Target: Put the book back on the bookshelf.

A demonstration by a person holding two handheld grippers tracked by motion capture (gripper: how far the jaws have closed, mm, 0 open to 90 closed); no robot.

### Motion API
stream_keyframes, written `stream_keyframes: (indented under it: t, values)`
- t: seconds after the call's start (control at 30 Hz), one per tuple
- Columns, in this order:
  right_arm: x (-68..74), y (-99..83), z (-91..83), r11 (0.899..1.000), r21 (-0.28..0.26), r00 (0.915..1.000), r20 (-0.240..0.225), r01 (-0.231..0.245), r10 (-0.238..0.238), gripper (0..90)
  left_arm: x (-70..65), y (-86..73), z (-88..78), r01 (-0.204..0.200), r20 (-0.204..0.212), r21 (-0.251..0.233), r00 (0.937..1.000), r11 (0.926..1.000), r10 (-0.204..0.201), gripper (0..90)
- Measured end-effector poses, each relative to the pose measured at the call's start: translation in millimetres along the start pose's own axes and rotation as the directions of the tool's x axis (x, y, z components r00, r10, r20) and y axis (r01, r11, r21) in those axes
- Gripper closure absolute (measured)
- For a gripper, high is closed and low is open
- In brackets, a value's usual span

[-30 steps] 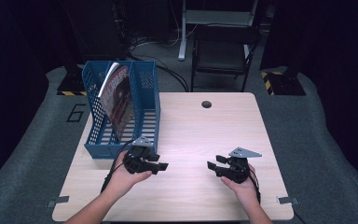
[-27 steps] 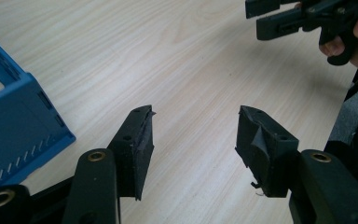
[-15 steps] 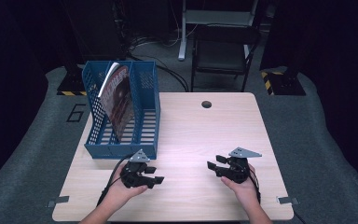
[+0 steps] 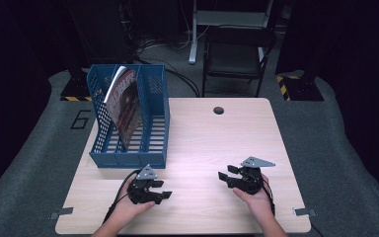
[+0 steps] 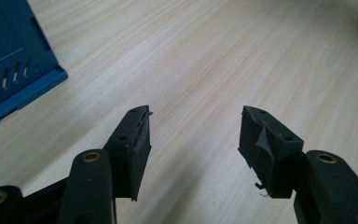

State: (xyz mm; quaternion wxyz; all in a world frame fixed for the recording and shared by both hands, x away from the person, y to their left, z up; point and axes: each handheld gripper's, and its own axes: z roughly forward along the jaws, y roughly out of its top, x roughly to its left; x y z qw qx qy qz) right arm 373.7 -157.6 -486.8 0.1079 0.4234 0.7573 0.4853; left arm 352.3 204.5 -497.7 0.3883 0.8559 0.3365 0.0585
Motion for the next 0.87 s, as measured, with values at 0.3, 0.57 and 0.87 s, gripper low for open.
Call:
stream_keyframes:
  t: [0.3, 0.57, 0.87]
  values:
    - [1.9, -1.2, 1.7, 1.000, 0.001, 1.0000, 0.001, -0.002, 0.002, 45.5, -6.0, -1.7, 8.4, -0.023, 0.009, 0.028, 0.9997, 0.9993, 0.023, 43.2]
    - [1.6, -1.4, 3.4, 1.000, 0.009, 1.0000, 0.004, 0.006, -0.006, 45.5, -7.4, -1.5, 10.4, -0.010, 0.013, 0.025, 0.9999, 0.9996, 0.010, 42.7]
    - [-0.2, -1.6, 2.5, 1.000, 0.003, 0.9999, 0.010, 0.007, -0.007, 45.6, -6.9, -0.6, 10.5, 0.008, 0.018, 0.019, 0.9998, 0.9998, -0.008, 41.9]
